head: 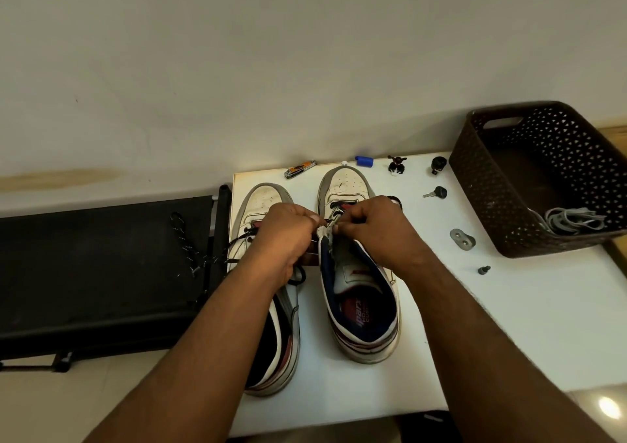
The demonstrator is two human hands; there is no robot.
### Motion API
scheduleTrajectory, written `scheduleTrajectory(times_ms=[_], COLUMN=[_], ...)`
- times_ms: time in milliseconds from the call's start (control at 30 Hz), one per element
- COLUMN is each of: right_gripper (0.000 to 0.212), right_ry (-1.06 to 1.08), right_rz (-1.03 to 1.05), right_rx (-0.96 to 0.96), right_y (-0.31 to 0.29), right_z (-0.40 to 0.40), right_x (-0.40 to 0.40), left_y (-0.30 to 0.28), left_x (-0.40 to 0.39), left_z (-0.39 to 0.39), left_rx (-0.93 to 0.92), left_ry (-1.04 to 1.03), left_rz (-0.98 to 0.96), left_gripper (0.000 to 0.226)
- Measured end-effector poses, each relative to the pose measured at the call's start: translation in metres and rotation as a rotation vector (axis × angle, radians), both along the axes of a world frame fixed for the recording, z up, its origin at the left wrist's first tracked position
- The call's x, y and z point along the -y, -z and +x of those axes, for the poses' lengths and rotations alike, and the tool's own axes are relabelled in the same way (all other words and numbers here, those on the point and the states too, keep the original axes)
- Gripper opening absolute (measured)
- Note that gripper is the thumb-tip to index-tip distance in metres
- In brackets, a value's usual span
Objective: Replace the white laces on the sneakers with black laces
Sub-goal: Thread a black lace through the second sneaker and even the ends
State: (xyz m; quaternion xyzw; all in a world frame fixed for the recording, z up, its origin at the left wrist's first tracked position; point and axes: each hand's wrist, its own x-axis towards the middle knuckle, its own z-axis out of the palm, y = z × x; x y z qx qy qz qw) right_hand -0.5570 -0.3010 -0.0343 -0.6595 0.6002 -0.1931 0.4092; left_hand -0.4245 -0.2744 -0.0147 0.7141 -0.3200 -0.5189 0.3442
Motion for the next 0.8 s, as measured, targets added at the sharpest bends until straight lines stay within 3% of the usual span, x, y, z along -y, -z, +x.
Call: scheduleTrajectory(times_ms=[300, 367, 433, 533, 600, 667, 767, 800], right_gripper=[0.01, 0.01, 0.014, 0.024, 0.036, 0.038, 0.029, 0.027], right_ry=[-0.065, -0.043, -0.019, -0.046, -0.1, -0.15, -0.183, -0.19], right_rz=[0.035, 0.027, 0.003, -0.02, -0.027, -0.041, -0.081, -0.095], right_rx=[0.03, 0.03, 0.024, 0.008, -0.032, -0.089, -0.17, -0.192], right_y=[-0.003, -0.005, -0.006, -0.007, -0.006, -0.006, -0.006, -0.006], right_z=[-0.001, -0.001, -0.002, -0.003, -0.002, 0.0, 0.0, 0.0], right_x=[0.001, 0.001, 0.002, 0.002, 0.003, 0.004, 0.007, 0.007], left_y=[0.017, 0.01, -0.004, -0.024, -0.033, -0.04, -0.035, -0.028], left_x=[0.002, 0.002, 0.005, 0.011, 0.013, 0.011, 0.005, 0.004], left_z=[0.007, 0.007, 0.011, 0.03, 0.043, 0.046, 0.038, 0.035], left_rx=[0.28, 0.074, -0.285, -0.734, -0.832, -0.609, 0.345, 0.582], left_ry=[0.049, -0.07, -0.248, -0.445, -0.433, -0.278, 0.216, 0.395], left_rz=[-0.187, -0.22, -0.288, -0.547, -0.655, -0.674, -0.564, -0.47], left_gripper=[0.014, 0.019, 0.023, 0.03, 0.029, 0.024, 0.017, 0.014])
